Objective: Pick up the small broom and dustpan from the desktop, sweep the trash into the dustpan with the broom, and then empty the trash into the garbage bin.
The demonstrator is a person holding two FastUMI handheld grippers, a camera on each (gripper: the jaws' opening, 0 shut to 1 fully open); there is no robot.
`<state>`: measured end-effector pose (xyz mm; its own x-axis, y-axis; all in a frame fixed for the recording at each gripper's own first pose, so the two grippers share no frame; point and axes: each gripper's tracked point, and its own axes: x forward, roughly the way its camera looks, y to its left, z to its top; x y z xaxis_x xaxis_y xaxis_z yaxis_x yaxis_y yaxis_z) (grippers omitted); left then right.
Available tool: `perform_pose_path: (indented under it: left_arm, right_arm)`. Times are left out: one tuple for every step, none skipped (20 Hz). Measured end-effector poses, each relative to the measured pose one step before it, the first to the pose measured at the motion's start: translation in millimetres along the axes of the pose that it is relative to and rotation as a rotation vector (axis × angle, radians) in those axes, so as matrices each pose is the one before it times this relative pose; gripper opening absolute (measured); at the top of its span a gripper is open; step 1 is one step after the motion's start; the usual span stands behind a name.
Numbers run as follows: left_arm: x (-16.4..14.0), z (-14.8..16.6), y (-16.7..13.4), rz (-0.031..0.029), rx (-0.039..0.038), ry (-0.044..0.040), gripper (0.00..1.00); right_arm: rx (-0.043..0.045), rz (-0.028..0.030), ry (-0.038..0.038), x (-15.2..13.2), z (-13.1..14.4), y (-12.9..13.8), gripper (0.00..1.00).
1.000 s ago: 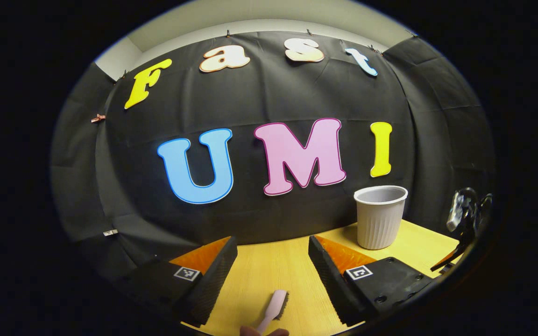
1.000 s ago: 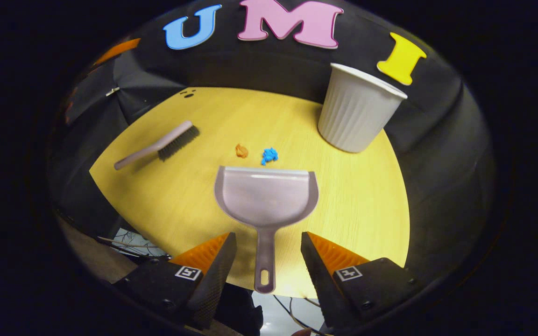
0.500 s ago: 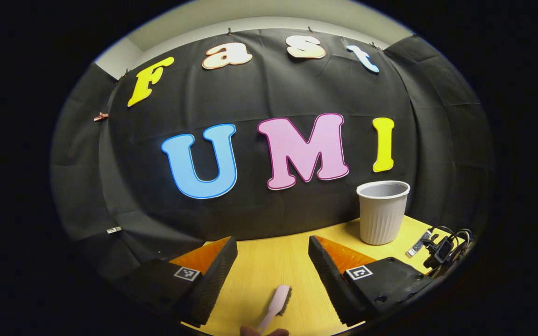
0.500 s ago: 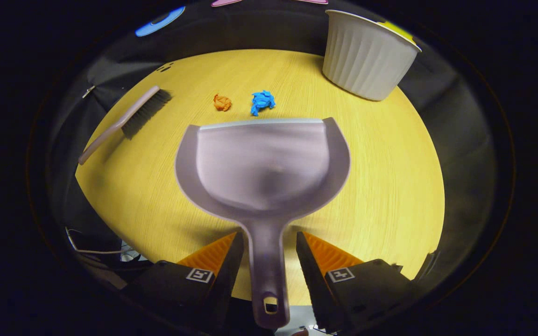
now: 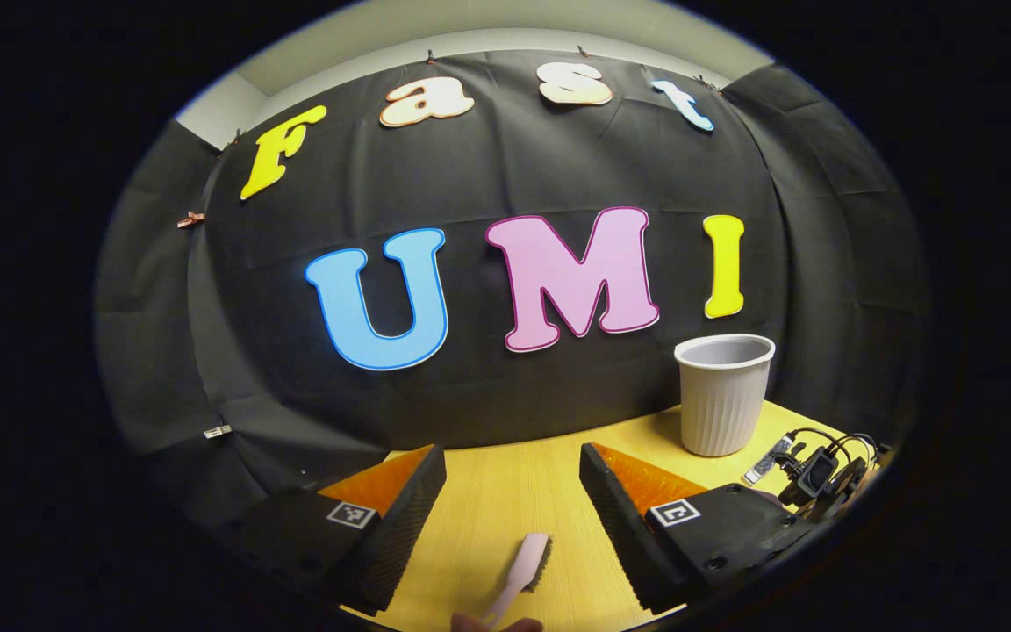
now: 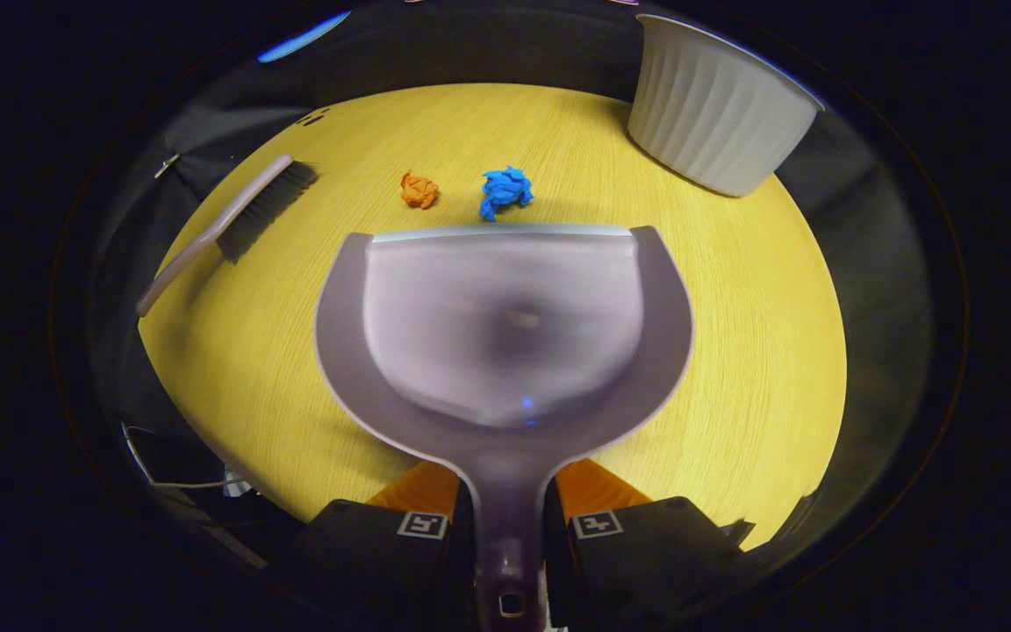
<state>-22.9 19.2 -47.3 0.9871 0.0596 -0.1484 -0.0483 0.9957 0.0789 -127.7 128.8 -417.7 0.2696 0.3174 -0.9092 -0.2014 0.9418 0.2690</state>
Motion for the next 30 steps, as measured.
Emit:
perform_pose_path:
  left_arm:
    - [0.01,-1.49,1.89,0.00356,0.00253,0.00707,0.97]
    - [-0.76,-2.74,0.26,0.00394,-0.00032,0.01118,0.97]
    - [-0.34,-2.05,0.88,0.00163,-0.00346,0.01264,0.97]
    - [-1.44,-3.27,-1.17,-0.00213,-0.00200,0.01472,0.97]
    - [-0.83,-4.23,-0.14,-0.00637,0.00123,0.02111,0.97]
    - [-1.39,-5.96,-0.85,-0.01377,0.00257,0.02986,0.97]
    - [-2.11,-10.09,-2.54,-0.01845,-0.00269,0.04065,0.97]
    - [-0.96,-14.20,-3.60,-0.02938,-0.01265,0.05732,0.97]
    - [5.87,-22.32,0.28,-0.02152,-0.01830,0.05478,0.97]
    - [9.90,-23.13,1.42,-0.01649,-0.01973,0.05851,0.97]
    - [7.10,-17.11,2.43,-0.00690,-0.01300,0.05134,0.97]
    - [6.97,-15.75,-0.35,-0.01012,-0.00981,0.04838,0.97]
    - [10.11,-14.94,1.98,-0.00912,-0.00536,0.05147,0.97]
    - [7.37,-16.24,2.38,-0.01132,-0.00311,0.05393,1.00]
    - [10.60,-14.34,2.05,-0.01410,0.00005,0.05378,0.97]
    - [9.61,-14.71,0.95,-0.01196,0.00350,0.05476,0.97]
    - [10.88,-12.21,2.40,-0.01153,0.00712,0.05273,0.97]
    - [13.36,-10.06,-0.10,-0.01542,0.00958,0.04270,0.96]
    - [11.54,-7.40,1.57,-0.00952,0.01257,0.04142,0.96]
    - [10.53,-7.87,4.62,-0.00479,0.01508,0.03689,0.95]
    - [10.43,-6.11,3.24,-0.00006,0.01416,0.03540,0.95]
    - [8.27,-6.44,0.85,-0.00402,0.01317,0.03606,0.95]
    - [8.21,-5.95,0.83,-0.00224,0.01058,0.03829,0.94]
    - [9.27,-7.81,0.01,-0.00219,0.00887,0.03817,0.94]
    - [8.04,-3.55,1.07,-0.00254,0.00726,0.03081,0.93]
    - [7.01,-5.72,-1.21,-0.00449,0.00510,0.02941,0.89]
    - [7.17,-2.41,-0.09,-0.00374,0.00235,0.02381,0.88]
    - [5.50,-1.96,-1.80,-0.00697,-0.00126,0.02016,0.87]
    - [0.61,-0.71,-3.07,-0.01677,-0.00818,0.01481,0.86]
    - [2.28,6.29,-2.14,-0.00553,-0.00460,-0.01559,0.87]
  right_arm:
    - [-0.00350,0.01439,-0.00797,-3.26,0.16,2.04,0.36]
    - [-0.00147,0.01502,-0.01369,-4.58,1.09,3.13,0.33]
    - [0.00322,0.00803,-0.01933,-6.87,1.80,2.42,0.36]
    - [0.00161,0.00985,-0.01356,-10.59,0.40,1.87,0.36]
    - [0.00520,0.00968,-0.01433,-9.42,1.50,1.27,0.36]
    - [0.00341,0.00461,-0.00833,-7.84,0.20,0.61,0.36]
    - [-0.00108,-0.00195,-0.00678,-6.16,0.77,-1.06,0.36]
    - [-0.00532,-0.00712,-0.00898,-6.69,-0.07,-2.15,0.40]
    - [-0.00648,-0.00849,-0.00783,-6.76,0.64,-2.60,0.40]
    - [-0.00598,-0.00828,-0.00870,-5.55,0.00,-2.30,0.36]
    - [-0.00562,-0.00618,-0.00786,-6.05,1.05,-2.06,0.36]
    - [-0.00427,-0.00506,-0.00663,-5.50,-0.16,-1.25,0.32]
    - [-0.00472,-0.00272,-0.00532,-4.81,0.48,-0.84,0.32]
    - [-0.00252,0.00008,-0.00235,-3.76,-0.57,-0.26,0.36]
    - [0.00121,0.00046,-0.00229,-3.57,-0.14,0.73,0.36]
    - [0.00337,-0.00047,0.00110,-2.70,-1.17,0.31,0.33]
    - [0.00350,-0.00014,-0.00224,-2.41,-0.58,1.00,0.40]
    - [0.00373,0.00023,-0.00202,-1.63,-0.26,0.85,0.36]
    - [0.00252,0.00199,-0.00094,-1.47,0.16,1.56,0.36]
    - [0.00009,0.00239,-0.00661,-2.02,-0.39,0.00,0.36]
    - [-0.00209,0.00174,-0.00258,-1.67,0.40,1.00,0.36]
    - [-0.00231,0.00044,-0.00452,-0.53,0.39,0.30,0.32]
    - [-0.00030,0.00266,-0.00266,-0.96,1.03,1.06,0.33]
    - [0.00178,0.00163,-0.00451,-0.80,0.07,1.24,0.36]
    - [0.00145,0.00271,-0.00148,-0.79,0.83,1.44,0.36]
    - [-0.00029,0.00167,-0.00116,-0.27,0.00,0.42,0.36]
    - [-0.00069,-0.00033,-0.00023,0.01,-0.12,0.66,0.36]
    - [-0.00035,0.00051,-0.00054,-0.57,-0.13,-0.18,0.36]
    - [0.00066,0.00111,-0.00042,-0.15,0.16,1.30,0.36]
    - [-0.00111,0.00142,0.00084,-0.53,-0.50,-0.23,0.36]
